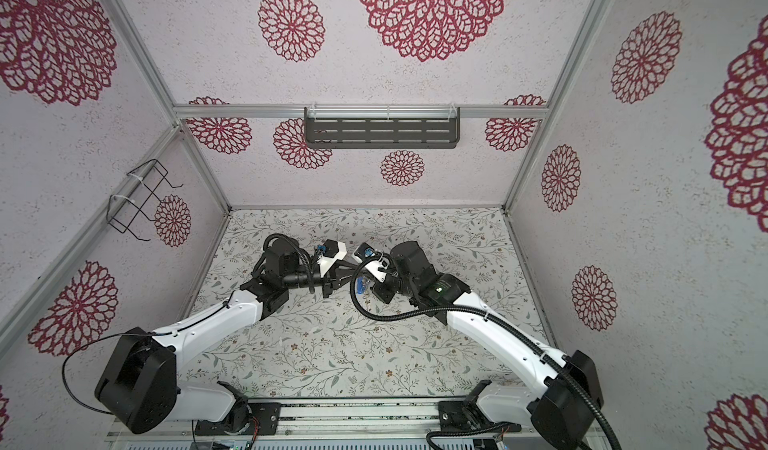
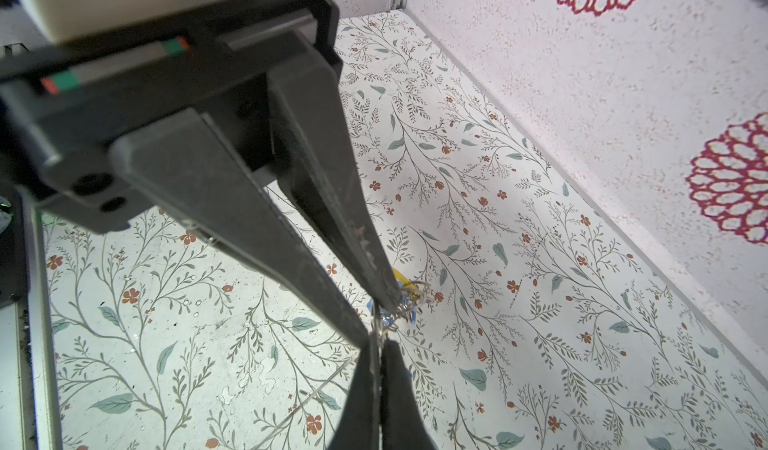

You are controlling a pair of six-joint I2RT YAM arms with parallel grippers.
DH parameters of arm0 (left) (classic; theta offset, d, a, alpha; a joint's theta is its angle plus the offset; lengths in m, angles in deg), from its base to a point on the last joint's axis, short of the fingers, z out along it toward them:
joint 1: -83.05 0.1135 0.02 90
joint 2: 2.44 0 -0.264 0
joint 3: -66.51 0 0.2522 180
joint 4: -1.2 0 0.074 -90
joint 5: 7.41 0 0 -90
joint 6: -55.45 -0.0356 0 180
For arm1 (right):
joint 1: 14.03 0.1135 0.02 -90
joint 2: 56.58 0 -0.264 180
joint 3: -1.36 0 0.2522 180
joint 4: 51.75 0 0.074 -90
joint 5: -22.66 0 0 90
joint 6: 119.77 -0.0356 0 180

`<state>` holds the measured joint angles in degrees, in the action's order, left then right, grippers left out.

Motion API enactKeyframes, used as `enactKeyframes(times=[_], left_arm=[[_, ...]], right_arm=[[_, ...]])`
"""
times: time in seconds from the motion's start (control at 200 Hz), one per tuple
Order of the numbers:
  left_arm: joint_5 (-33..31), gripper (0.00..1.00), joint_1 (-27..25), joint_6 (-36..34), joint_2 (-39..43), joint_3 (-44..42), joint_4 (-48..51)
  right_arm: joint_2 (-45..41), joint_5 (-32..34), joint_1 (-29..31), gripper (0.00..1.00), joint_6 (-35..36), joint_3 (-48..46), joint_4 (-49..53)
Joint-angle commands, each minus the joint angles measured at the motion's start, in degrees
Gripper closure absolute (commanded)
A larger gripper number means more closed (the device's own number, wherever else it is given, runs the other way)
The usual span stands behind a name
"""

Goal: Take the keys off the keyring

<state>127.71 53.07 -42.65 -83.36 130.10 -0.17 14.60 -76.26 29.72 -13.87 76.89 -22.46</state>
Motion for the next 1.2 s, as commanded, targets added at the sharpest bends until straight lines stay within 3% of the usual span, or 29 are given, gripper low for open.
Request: enactKeyframes(times=[0.0, 0.175, 0.315, 0.5, 0.941, 1.056, 1.191], left_arm=[[1.22, 0.8, -0.26, -0.16, -1.08, 1.33, 0.3], [2.15, 0.7, -0.26, -0.02, -1.25, 1.13, 0.63], [2.14, 0.69, -0.3, -0.21, -1.16, 0.98, 0.72], [2.39, 0.85, -0.2, 0.06, -1.33, 1.67, 0.9], [0.59, 1.0, -0.17, -0.17, -1.86, 2.89, 1.66], [-0.12, 1.0, -0.19, 0.94, -2.11, 3.08, 0.46], [-0.79, 1.0, -0.17, 2.73, -1.57, 2.01, -2.27]], right_arm=[[-2.51, -2.31, 0.55, 1.0, -0.62, 1.59, -4.8], [-1.96, -2.03, 0.55, 1.0, -0.68, 1.9, -5.0], [-1.82, -1.84, 0.55, 1.0, -0.44, 2.18, -4.9], [-1.74, -1.97, 0.55, 1.0, -0.43, 2.29, -4.5], [-0.74, -2.94, 0.55, 1.0, -1.16, 2.21, -4.86], [-0.84, -2.43, 0.55, 1.0, -2.62, 1.13, -6.93], [-2.42, -0.15, 0.55, 0.78, -3.74, -1.39, -9.77]])
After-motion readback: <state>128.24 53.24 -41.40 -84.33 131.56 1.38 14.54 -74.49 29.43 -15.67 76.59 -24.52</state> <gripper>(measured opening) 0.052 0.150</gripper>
